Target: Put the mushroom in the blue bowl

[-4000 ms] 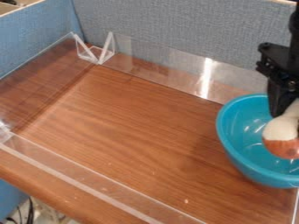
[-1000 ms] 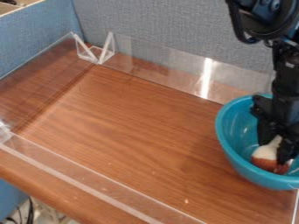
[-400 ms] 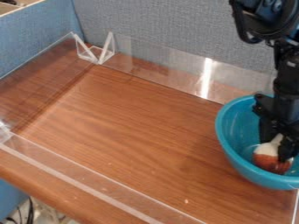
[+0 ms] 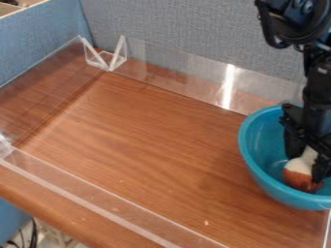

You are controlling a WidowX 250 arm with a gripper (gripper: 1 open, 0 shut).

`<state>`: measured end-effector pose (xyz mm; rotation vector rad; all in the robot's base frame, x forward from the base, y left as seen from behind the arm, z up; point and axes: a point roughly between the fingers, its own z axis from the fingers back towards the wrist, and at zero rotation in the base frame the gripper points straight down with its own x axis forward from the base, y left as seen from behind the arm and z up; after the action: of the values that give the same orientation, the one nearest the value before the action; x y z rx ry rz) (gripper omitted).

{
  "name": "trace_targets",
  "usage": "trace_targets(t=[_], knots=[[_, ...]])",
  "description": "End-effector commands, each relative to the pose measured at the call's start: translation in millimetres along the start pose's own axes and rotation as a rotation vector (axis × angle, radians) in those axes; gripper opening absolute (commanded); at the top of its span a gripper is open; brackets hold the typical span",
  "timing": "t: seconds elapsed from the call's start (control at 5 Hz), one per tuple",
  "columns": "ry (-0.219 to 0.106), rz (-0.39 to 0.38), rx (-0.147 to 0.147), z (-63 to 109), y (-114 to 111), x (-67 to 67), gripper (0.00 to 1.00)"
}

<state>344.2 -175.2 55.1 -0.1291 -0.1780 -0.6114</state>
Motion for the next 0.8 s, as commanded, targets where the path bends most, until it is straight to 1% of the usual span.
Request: trace_targets(t=[0.0, 0.2, 0.6], knots=[[-0.054, 0.015, 0.011, 20.3, 8, 7.5, 1.0], [-0.051, 0.029, 0.016, 23.6, 12, 6.3, 1.0], [-0.061, 0.056, 0.019, 38.6, 18, 3.1, 1.0]])
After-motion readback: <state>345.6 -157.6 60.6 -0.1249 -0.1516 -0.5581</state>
